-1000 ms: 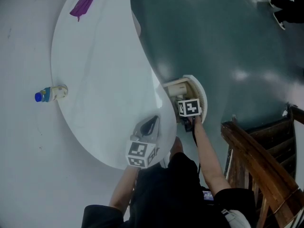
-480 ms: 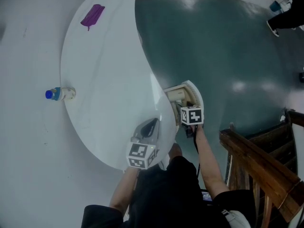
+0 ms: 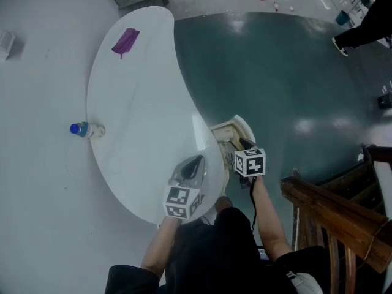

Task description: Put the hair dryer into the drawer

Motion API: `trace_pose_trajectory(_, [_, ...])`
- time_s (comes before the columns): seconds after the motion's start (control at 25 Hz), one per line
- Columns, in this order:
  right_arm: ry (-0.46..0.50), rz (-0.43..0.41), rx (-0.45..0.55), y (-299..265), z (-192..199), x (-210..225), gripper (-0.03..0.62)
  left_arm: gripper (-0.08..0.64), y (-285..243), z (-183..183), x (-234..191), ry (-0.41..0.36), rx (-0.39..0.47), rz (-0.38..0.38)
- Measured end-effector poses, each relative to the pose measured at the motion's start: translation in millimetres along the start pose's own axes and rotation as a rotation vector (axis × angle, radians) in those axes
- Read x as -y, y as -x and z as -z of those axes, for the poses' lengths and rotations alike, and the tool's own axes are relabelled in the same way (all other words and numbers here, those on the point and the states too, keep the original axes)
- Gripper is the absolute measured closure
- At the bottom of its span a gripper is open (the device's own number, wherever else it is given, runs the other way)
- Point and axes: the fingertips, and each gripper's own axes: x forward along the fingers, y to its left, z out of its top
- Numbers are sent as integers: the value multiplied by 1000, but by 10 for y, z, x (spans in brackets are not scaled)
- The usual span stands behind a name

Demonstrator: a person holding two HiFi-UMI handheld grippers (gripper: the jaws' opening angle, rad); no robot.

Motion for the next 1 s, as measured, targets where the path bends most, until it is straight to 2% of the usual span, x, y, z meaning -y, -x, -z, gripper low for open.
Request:
trace_pose_trajectory(0.2, [32, 28, 121, 365, -239, -165, 434, 552, 153, -187, 44, -29, 35, 9])
trace_pose_trajectory(0.68, [101, 68, 411, 1321, -679, -667, 508, 552, 567, -548, 116, -77, 128, 34])
trace_pose_trajectory(0.8, [118, 85, 490, 1616, -744, -793, 566, 552, 726, -680, 135, -104, 171, 40])
trace_pose_trajectory(1.0, [149, 110, 575, 2003, -740, -1010, 574, 552, 998, -806, 134, -127, 220, 47])
